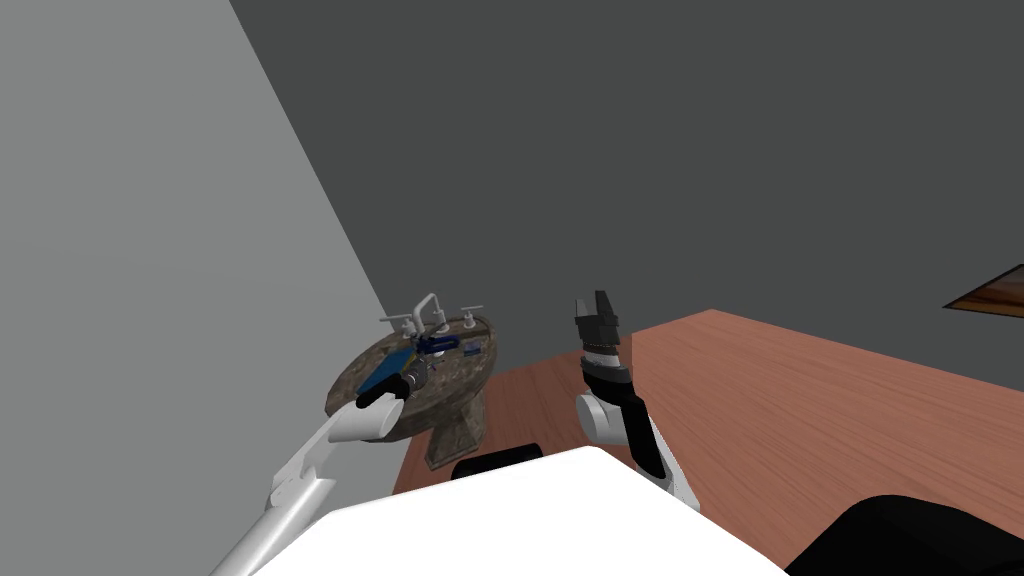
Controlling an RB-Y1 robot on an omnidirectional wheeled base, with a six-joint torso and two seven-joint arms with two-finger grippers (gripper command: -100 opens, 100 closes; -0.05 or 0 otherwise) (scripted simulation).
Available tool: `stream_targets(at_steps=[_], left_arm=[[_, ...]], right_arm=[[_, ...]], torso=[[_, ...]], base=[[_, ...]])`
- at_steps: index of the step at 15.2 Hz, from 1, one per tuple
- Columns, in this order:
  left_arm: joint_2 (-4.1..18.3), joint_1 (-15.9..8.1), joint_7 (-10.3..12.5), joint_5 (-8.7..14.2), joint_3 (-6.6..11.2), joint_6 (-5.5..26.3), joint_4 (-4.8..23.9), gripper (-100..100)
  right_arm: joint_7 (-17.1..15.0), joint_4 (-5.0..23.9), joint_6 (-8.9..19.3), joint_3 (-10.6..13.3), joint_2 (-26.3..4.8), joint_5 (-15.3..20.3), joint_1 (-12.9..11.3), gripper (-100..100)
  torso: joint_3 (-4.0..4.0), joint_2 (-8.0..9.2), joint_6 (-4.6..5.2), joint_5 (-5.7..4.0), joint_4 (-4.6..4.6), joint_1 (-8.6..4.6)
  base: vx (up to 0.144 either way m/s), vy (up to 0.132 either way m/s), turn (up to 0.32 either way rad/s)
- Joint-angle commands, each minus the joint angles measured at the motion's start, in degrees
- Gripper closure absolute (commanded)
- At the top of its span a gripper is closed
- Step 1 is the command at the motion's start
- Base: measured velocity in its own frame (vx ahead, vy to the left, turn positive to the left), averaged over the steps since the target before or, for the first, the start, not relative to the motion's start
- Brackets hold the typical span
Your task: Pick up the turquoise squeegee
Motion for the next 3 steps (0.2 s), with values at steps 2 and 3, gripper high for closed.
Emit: stream_targets(at_steps=[2, 3], left_arm=[[0.8, 0.6, 0.3, 0.4, -0.06, 1.2, -1.8, 100], [0.2, 0.2, 0.1, 0.1, -0.02, 0.3, -0.7, 100]], right_arm=[[0.0, 0.0, 0.0, 0.0, 0.0, 0.0, 0.0, 0], [0.0, 0.0, 0.0, 0.0, 0.0, 0.0, 0.0, 0]], torso=[[0.0, 0.01, 0.0, 0.0, 0.0, 0.0], [0.06, 0.12, -0.03, -0.02, 0.02, -0.02]], base=[[-0.018, -0.004, 0.013], [-0.034, -0.008, 0.019]])
